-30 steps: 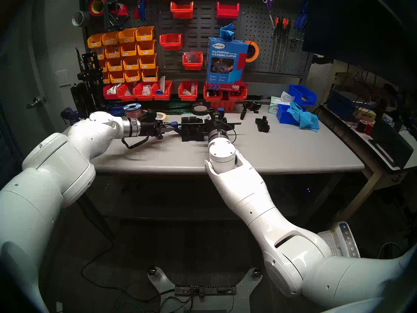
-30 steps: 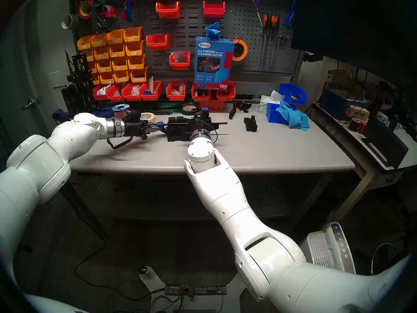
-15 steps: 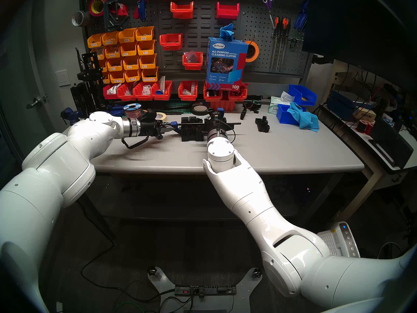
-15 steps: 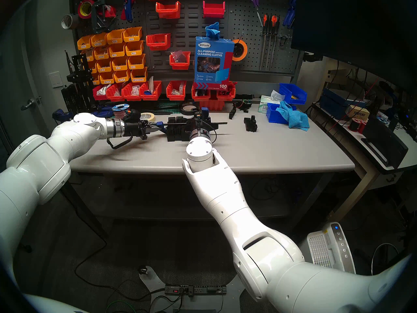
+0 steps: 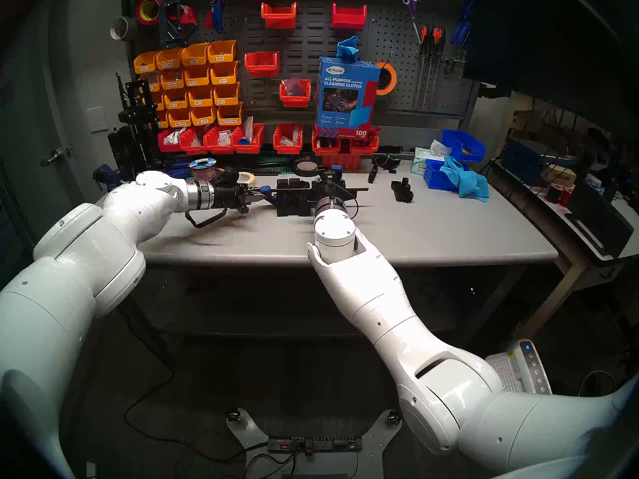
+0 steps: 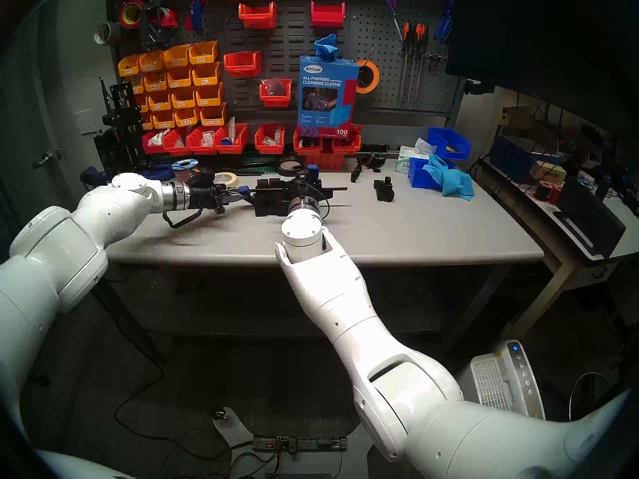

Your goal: Clamp the two 3D printed pieces together with the clamp

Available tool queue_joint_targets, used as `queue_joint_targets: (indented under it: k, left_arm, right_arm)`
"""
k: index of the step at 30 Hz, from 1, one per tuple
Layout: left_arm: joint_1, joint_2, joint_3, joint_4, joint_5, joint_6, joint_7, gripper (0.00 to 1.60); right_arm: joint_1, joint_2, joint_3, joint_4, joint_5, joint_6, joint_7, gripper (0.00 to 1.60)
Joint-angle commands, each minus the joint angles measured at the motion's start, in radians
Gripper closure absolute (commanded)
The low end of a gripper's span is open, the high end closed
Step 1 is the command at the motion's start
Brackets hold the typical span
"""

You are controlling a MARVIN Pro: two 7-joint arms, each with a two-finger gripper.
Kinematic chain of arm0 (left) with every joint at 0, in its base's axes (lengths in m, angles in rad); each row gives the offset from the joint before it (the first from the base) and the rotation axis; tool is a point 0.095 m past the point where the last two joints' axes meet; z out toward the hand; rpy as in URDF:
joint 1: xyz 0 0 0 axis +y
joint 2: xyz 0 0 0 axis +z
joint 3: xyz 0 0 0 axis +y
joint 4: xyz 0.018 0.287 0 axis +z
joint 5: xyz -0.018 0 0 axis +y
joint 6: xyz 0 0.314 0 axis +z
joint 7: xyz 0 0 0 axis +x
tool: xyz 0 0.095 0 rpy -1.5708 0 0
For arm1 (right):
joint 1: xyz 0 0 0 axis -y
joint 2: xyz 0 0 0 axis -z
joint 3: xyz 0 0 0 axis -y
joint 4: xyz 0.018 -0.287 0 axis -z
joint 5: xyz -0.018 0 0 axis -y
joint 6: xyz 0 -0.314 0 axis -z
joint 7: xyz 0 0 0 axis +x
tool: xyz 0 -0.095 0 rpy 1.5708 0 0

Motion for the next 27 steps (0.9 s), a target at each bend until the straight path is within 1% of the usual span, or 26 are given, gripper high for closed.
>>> queue_joint_targets:
  k: [1,15,16,17,19,20,21,22,27]
  left_arm:
    - [-0.011,-0.026,0.0,-0.013,0.0,0.003,-0.004,1.6]
    - [-0.011,-0.026,-0.001,-0.012,0.0,0.004,-0.003,1.6]
    - [-0.01,-0.026,-0.001,-0.012,0.0,0.004,-0.003,1.6]
    - [-0.01,-0.026,-0.001,-0.012,0.0,0.004,-0.002,1.6]
    - [-0.01,-0.026,-0.001,-0.012,0.0,0.004,-0.002,1.6]
    - [-0.01,-0.026,-0.001,-0.012,0.0,0.005,-0.002,1.6]
    - [-0.01,-0.026,-0.001,-0.012,0.0,0.005,-0.002,1.6]
    - [-0.01,-0.026,-0.001,-0.012,0.0,0.005,-0.002,1.6]
    - [-0.01,-0.027,-0.001,-0.012,0.0,0.006,-0.002,1.6]
  right_arm:
    - [0.005,-0.063,-0.044,-0.005,0.008,0.003,0.021,1.6]
    - [0.013,-0.071,-0.045,-0.006,0.019,0.009,-0.004,1.6]
    - [0.013,-0.072,-0.046,-0.006,0.019,0.01,-0.006,1.52]
    - [0.014,-0.072,-0.046,-0.005,0.021,0.012,-0.007,1.26]
    - [0.014,-0.072,-0.046,-0.005,0.023,0.014,-0.01,1.02]
    - [0.015,-0.073,-0.046,-0.005,0.024,0.015,-0.012,0.71]
    - [0.015,-0.073,-0.047,-0.004,0.026,0.016,-0.013,0.14]
    - [0.015,-0.074,-0.048,-0.004,0.028,0.017,-0.013,0.0]
    - [0.015,-0.081,-0.057,-0.002,0.037,0.022,-0.012,0.0]
